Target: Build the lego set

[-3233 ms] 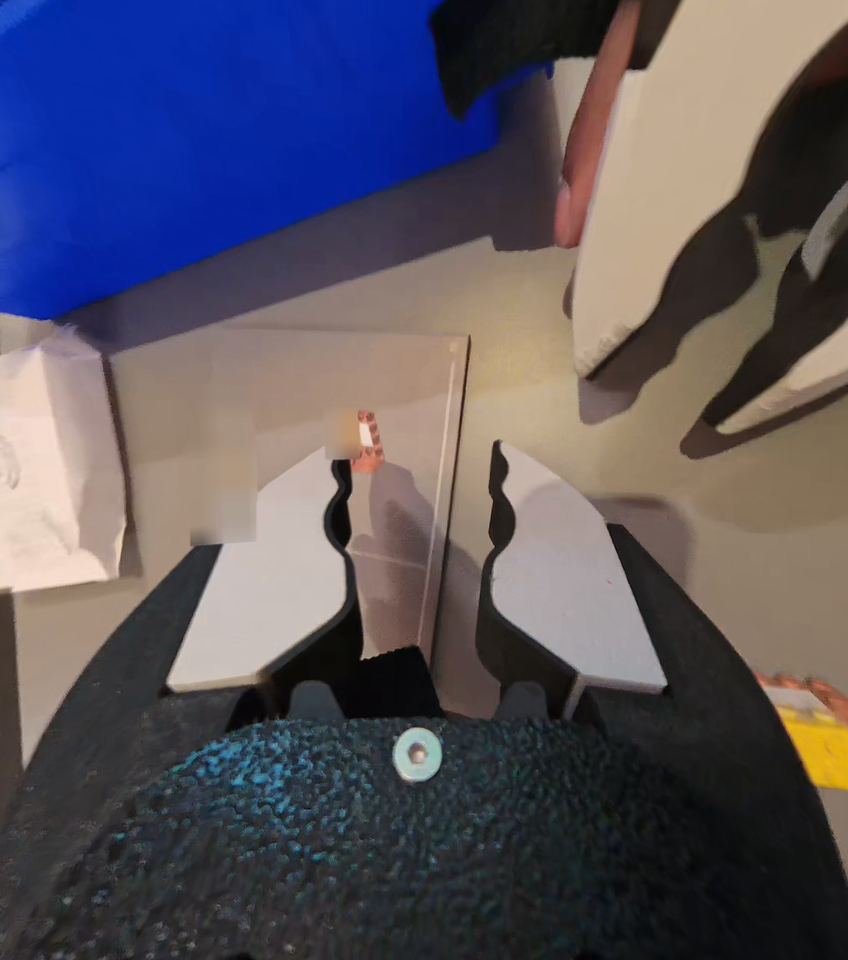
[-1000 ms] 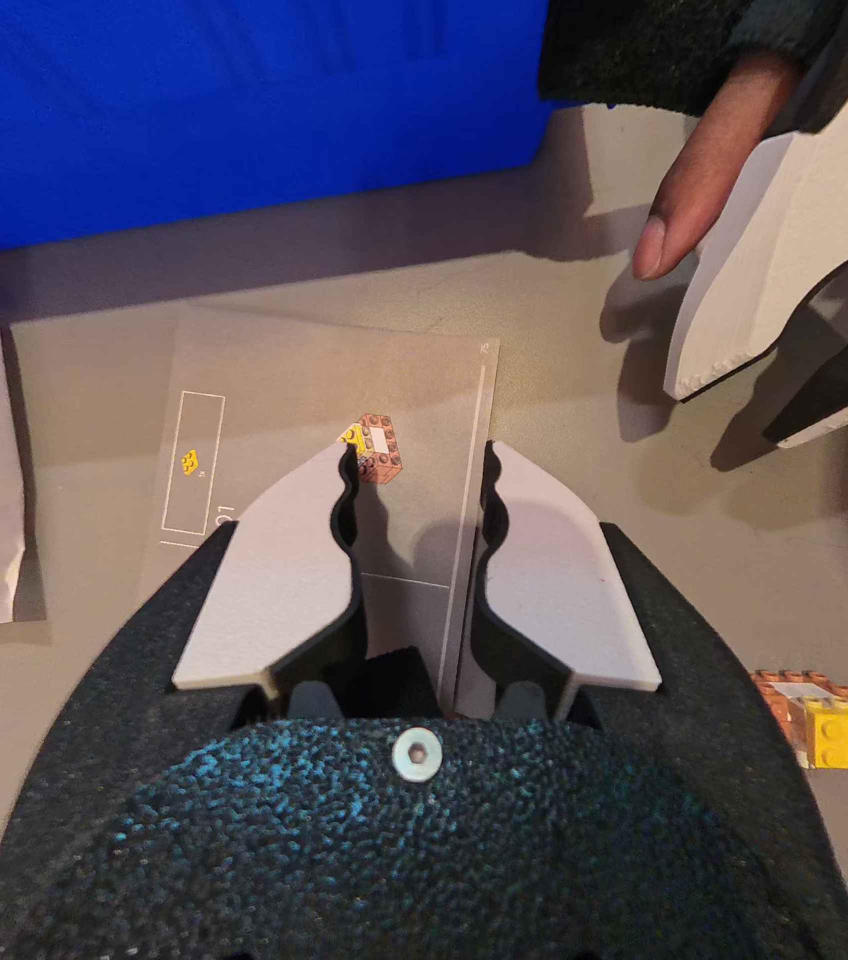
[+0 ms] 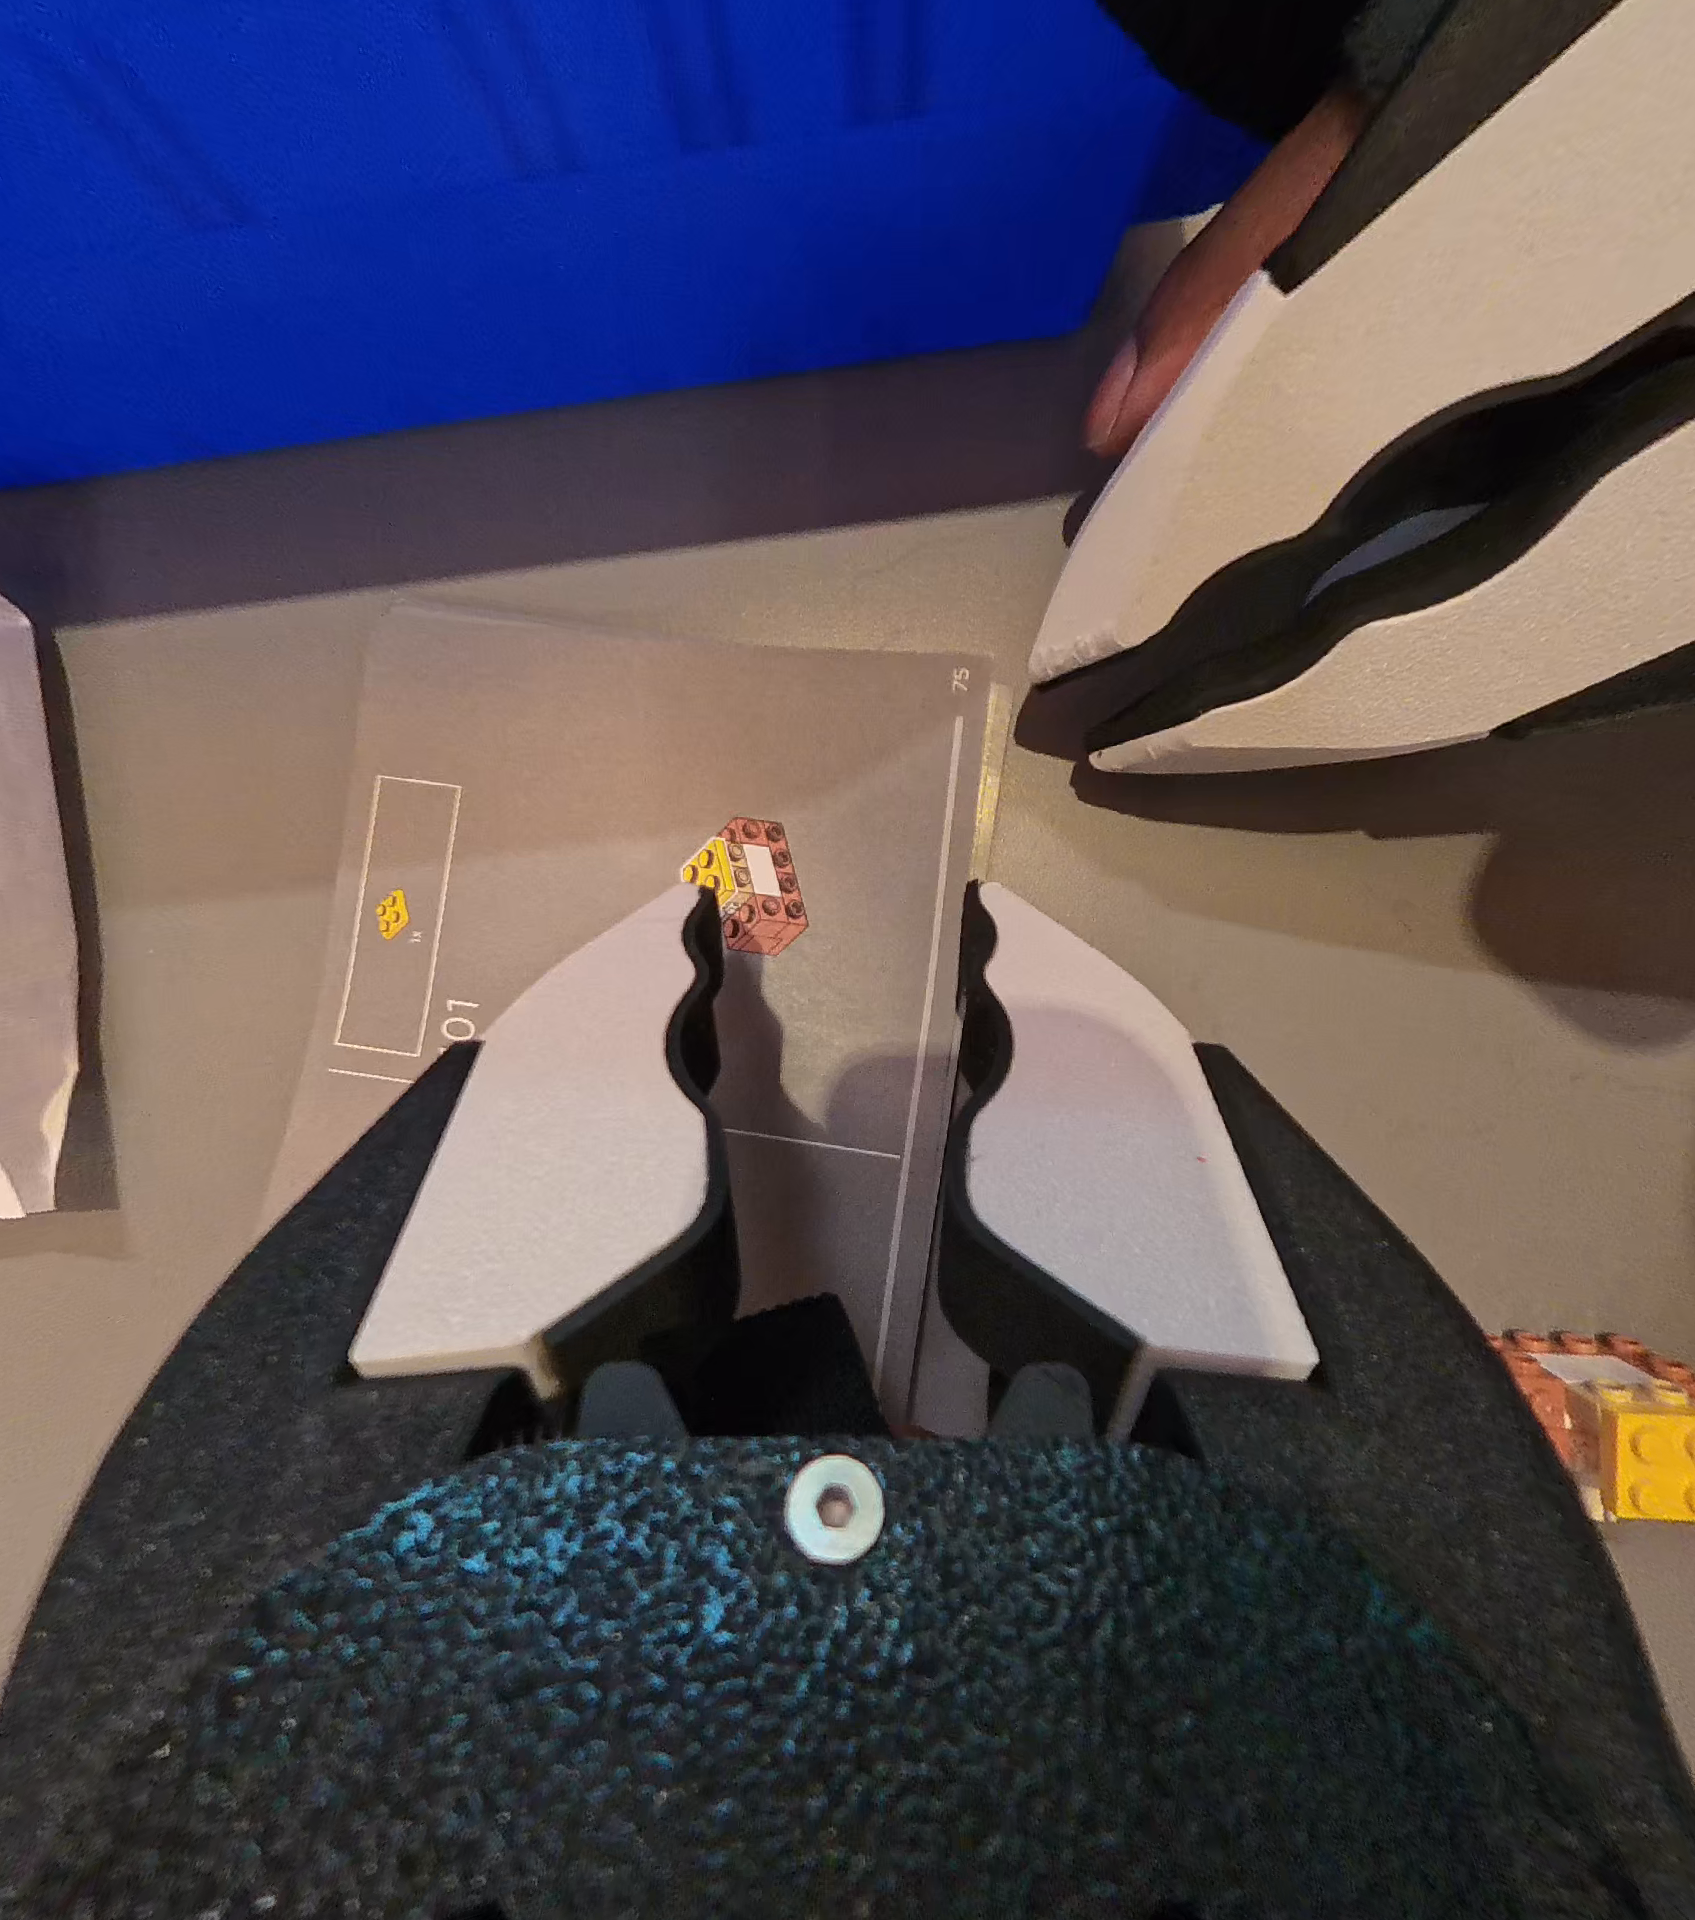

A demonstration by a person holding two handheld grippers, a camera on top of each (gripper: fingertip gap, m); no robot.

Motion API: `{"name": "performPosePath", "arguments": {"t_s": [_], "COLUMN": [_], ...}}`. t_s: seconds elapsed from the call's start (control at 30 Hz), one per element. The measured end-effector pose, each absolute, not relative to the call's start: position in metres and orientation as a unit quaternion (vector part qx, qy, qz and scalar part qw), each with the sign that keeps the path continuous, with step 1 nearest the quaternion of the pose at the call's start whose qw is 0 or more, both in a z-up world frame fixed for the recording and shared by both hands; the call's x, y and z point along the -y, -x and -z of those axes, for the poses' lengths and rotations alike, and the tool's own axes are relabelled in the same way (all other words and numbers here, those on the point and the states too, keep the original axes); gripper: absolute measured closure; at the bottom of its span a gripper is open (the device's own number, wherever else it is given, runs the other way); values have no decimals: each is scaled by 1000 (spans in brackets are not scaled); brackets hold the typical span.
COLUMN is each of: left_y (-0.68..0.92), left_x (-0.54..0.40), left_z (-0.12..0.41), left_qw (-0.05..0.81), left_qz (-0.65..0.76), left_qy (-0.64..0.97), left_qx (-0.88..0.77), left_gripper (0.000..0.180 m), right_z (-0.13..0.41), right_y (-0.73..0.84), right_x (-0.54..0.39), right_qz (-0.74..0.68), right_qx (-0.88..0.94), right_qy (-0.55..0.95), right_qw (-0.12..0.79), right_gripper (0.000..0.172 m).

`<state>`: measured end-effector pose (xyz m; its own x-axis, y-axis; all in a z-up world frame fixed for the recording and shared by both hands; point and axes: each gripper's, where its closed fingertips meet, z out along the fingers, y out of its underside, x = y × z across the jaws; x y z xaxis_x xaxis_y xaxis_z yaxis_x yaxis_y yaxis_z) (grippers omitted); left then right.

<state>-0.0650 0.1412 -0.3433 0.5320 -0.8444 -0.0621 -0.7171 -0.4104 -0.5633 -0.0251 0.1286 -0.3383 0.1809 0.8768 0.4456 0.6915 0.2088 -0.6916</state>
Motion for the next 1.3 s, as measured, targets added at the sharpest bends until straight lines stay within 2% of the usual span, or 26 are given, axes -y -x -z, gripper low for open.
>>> {"name": "performPosePath", "arguments": {"t_s": [0.93,1.3], "left_y": [68,70], "left_x": [-143,-137], "left_z": [339,335], "left_qw": [276,272], "left_qz": [112,107], "left_qy": [834,830], "left_qx": [-465,-474], "left_gripper": [139,138], "right_z": [338,334], "right_y": [37,53], "right_x": [-137,-138], "right_qz": [-58,-44], "right_qx": [625,619], "right_qy": [621,612], "right_qw": [469,491], "right_gripper": [164,156]}}
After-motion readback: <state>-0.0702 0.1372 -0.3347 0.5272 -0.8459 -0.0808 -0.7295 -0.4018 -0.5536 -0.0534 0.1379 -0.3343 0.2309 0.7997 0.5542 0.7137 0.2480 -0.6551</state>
